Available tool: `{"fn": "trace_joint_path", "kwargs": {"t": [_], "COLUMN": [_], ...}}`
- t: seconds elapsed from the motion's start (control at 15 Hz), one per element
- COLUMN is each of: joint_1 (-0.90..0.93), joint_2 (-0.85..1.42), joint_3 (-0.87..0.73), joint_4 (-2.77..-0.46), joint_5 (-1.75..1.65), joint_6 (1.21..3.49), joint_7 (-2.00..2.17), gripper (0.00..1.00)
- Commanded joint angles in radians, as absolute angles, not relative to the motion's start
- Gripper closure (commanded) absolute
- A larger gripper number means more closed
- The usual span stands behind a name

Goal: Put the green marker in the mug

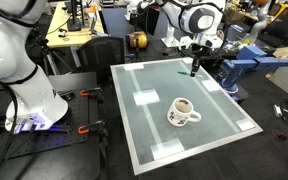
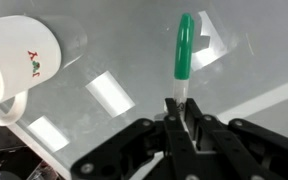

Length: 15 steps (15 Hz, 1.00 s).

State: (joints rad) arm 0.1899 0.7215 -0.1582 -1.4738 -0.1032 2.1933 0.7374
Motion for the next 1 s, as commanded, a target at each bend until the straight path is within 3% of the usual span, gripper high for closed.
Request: {"fn": "trace_joint_path", "kwargs": {"t": [0.0,0.93], "joint_1": [0.250,0.377], "joint_2": [0.727,0.692], "joint_3": [-0.227,-0.352], "joint_4": [-1.482,-1.512], "joint_5": [-0.186,-0.627], "joint_6": [2.226,2.051], "joint_7": [0.958,1.834], "gripper": [0.97,0.97]}}
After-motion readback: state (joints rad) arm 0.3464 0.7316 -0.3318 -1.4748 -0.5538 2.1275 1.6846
